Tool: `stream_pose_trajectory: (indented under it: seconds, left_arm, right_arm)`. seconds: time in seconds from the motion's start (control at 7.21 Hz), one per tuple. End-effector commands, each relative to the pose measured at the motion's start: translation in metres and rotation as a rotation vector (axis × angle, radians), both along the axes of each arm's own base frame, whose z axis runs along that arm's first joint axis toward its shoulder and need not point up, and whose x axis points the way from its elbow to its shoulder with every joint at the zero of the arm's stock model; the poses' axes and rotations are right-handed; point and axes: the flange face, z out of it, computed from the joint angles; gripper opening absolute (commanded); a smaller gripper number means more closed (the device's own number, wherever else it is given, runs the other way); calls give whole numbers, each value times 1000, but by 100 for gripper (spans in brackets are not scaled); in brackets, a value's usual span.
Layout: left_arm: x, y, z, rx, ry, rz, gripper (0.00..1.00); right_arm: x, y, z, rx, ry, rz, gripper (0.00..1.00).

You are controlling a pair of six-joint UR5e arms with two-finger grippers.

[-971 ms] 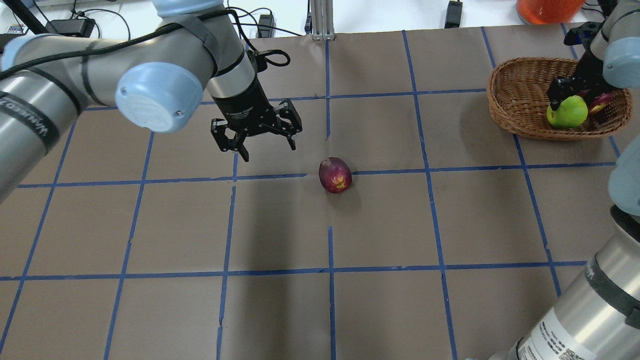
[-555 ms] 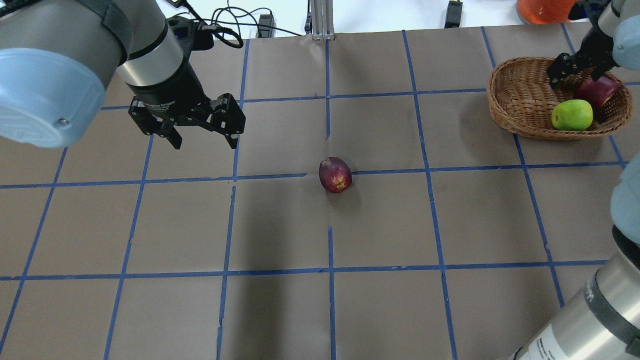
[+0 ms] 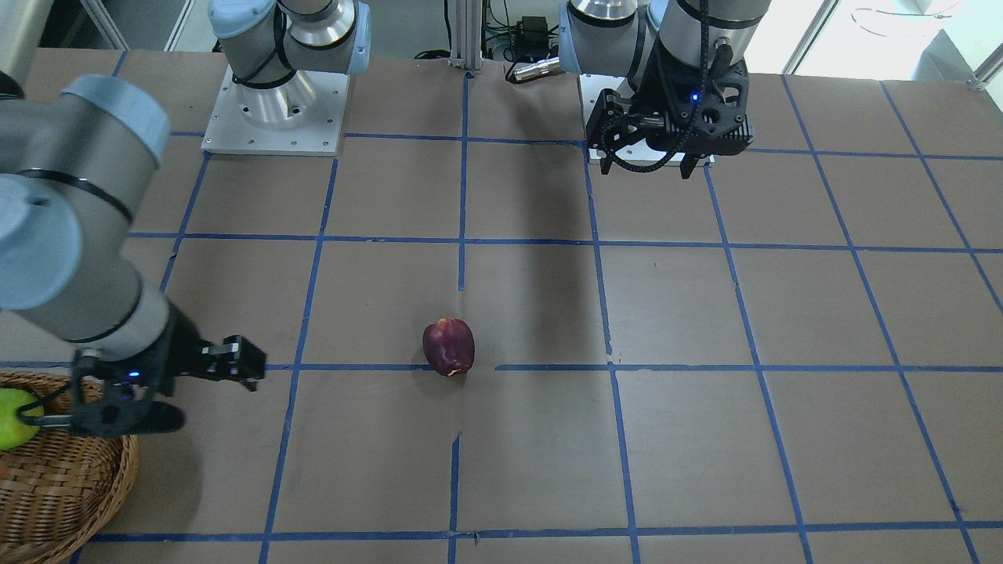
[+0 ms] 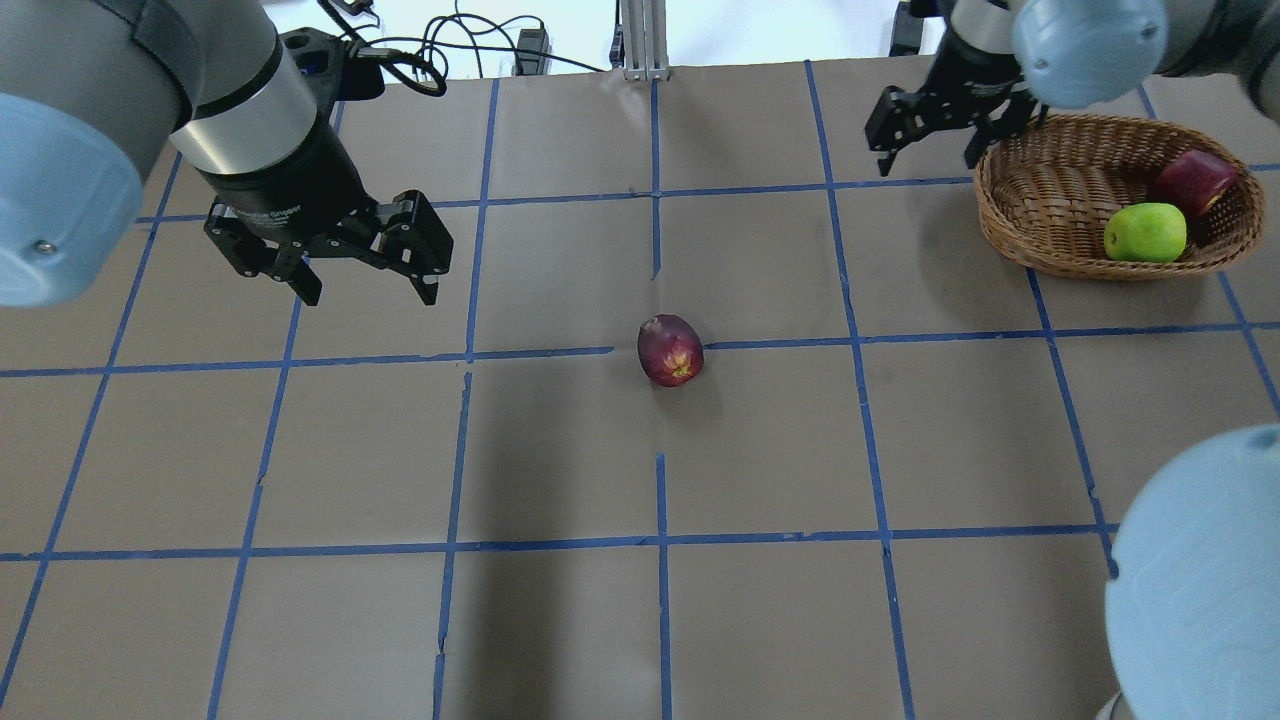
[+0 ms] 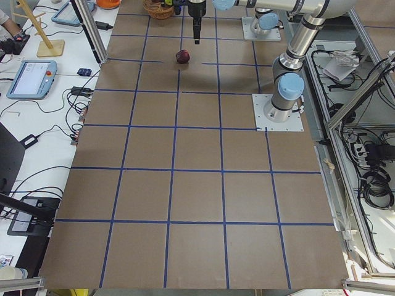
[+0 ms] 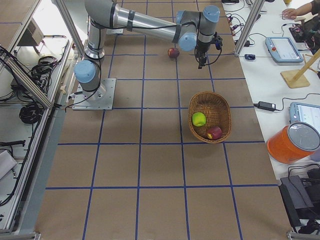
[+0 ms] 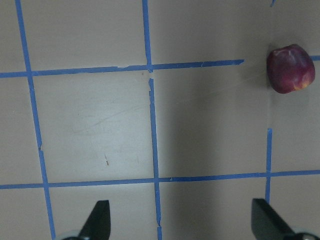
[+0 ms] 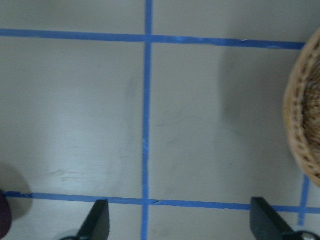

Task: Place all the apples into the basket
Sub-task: 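Move the right gripper to the dark red apple and grasp it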

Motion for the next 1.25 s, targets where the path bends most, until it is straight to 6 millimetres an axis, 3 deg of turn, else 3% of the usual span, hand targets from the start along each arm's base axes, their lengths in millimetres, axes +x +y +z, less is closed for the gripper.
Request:
stream_pose_trajectory:
  seconds: [0.0,0.14,0.28,0.55,0.69,0.83,1.11]
  left_arm:
    - [26,-15,-8,13,4,56,100]
    - [53,-23,0,-2,20,115,100]
    - [68,-25,-10,23,9,146,100]
    - [69,-33,-5,-4,8,146,100]
    - [72,-33,-8,-3,6,149,100]
    - [75,-38,-10,0,12,152,100]
    - [75,-39,-10,0,8,147,100]
  right_arm:
    - [81,29,-23,59,-76,26,100]
    - [106,42,-38,93,-100,55,100]
    - [130,53,-58,99,-100,75,100]
    - [158,69,-107,102,-107,67,100]
    - [180,72,-123,85,-132,50,100]
    - [191,75,-126,90,-161,29,100]
    - [194,78,-133,112,-192,20,100]
